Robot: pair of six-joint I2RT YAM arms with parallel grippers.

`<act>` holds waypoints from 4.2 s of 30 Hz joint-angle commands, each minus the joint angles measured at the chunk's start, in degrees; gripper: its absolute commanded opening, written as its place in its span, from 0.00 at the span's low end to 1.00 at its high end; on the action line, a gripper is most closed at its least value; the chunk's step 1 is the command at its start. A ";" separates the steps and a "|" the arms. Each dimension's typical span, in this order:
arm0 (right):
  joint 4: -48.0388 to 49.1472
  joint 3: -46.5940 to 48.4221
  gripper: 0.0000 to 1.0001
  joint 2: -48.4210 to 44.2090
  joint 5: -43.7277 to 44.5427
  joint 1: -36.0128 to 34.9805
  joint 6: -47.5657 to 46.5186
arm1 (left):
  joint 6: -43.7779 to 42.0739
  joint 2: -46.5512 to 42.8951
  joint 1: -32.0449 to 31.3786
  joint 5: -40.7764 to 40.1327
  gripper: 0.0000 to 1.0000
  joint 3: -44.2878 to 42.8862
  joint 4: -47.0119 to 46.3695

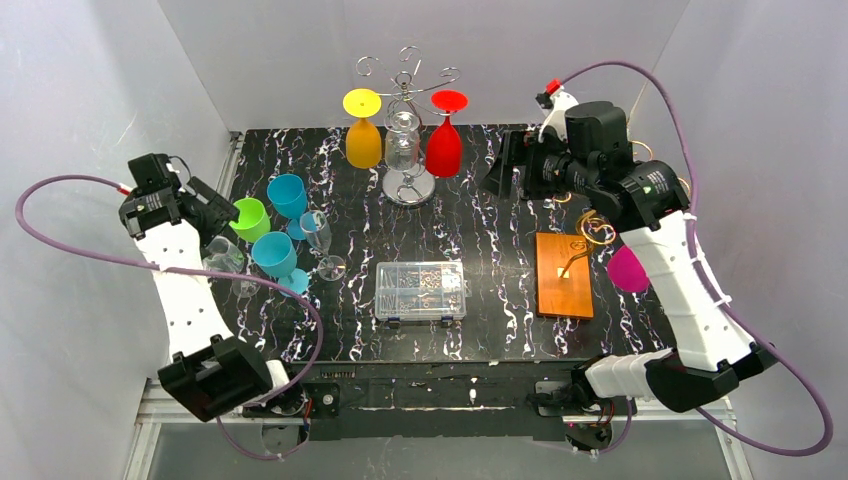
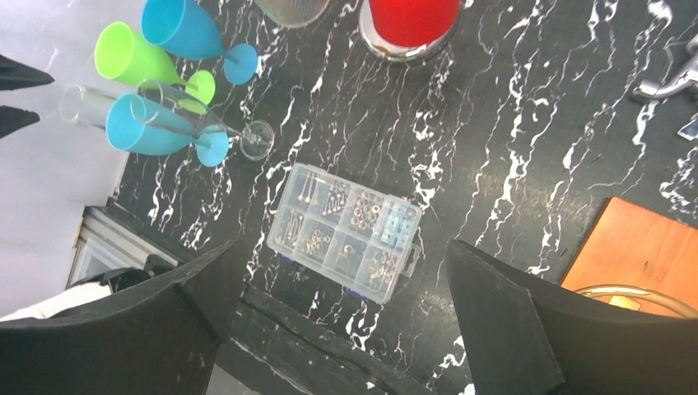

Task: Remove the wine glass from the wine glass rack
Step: Place the wine glass at the center of the board, then pick up the wine glass from the wine rack.

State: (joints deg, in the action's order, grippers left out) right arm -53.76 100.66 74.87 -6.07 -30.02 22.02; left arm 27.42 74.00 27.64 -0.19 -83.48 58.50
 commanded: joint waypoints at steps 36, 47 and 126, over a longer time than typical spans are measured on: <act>-27.63 14.15 1.00 -10.29 66.93 0.05 0.60 | -6.57 1.70 -56.10 11.79 0.98 -17.40 5.05; -27.22 2.98 1.00 -10.92 65.52 0.23 1.50 | -6.50 2.74 -58.05 12.66 0.98 -16.36 4.27; -12.24 -18.27 0.84 -25.50 69.43 4.62 11.83 | -6.68 5.02 -58.49 14.33 0.98 -12.69 2.23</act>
State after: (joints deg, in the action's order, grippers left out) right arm -68.62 82.56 49.43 61.56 -25.52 34.13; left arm 21.61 79.48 -30.52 13.17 -96.88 60.40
